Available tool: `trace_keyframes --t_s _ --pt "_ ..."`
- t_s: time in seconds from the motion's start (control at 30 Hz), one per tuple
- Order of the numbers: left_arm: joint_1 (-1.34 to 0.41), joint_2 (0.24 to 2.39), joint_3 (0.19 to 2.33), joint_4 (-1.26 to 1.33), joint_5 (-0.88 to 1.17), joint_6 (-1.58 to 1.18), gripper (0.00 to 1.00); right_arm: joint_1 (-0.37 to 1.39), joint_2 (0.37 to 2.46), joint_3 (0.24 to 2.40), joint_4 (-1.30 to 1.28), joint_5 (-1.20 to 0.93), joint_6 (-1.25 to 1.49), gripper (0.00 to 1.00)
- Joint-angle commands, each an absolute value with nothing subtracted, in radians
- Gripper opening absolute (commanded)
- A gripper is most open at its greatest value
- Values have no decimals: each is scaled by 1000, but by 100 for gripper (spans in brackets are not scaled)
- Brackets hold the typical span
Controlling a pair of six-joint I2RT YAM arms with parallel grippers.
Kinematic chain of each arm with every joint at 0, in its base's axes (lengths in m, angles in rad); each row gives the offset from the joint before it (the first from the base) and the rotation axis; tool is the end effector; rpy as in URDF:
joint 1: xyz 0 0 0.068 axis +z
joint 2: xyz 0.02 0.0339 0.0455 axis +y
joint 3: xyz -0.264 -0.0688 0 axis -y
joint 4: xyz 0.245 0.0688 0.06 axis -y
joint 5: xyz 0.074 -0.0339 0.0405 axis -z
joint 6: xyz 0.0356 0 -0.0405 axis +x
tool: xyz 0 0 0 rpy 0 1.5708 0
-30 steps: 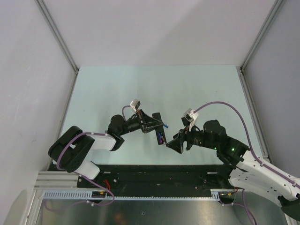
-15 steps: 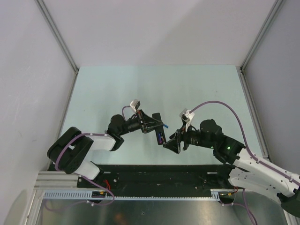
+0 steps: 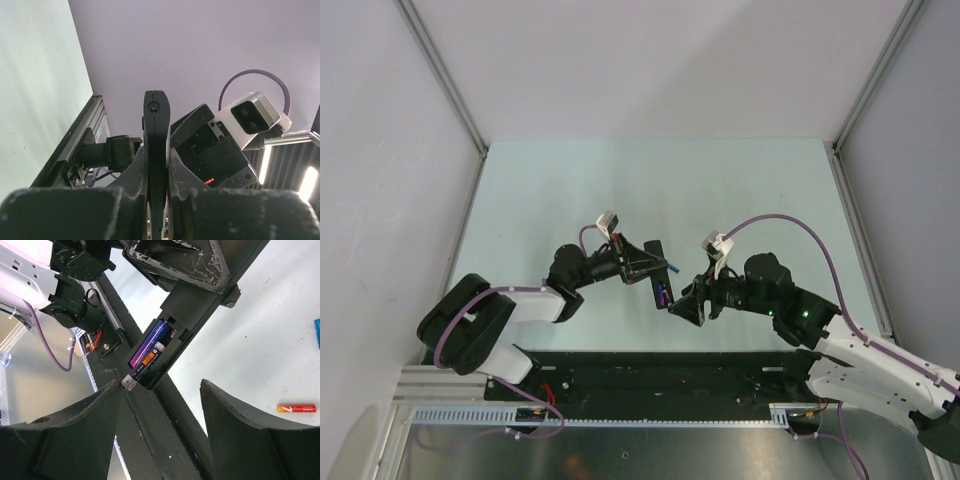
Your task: Load the batteries into the remote control
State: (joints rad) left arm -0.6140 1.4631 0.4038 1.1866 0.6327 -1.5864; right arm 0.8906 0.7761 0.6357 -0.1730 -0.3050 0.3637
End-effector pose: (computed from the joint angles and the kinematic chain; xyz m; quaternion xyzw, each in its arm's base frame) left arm 0.2051 -0.1703 0.2047 -0.0869 0.6643 -0.7291 0.1403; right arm 0.1082 0.1508 0.2903 -0.2944 0.7486 0.4406 0.3986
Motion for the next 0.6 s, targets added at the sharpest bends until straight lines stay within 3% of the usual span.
trace_keyframes --t_s 0.0,0.57 --pt "-617 1425 426 1210 641 -1568 0 879 772 634 -129 -311 348 68" --pt "-632 1427 430 1207 634 -1560 0 865 792 646 -115 -333 362 68"
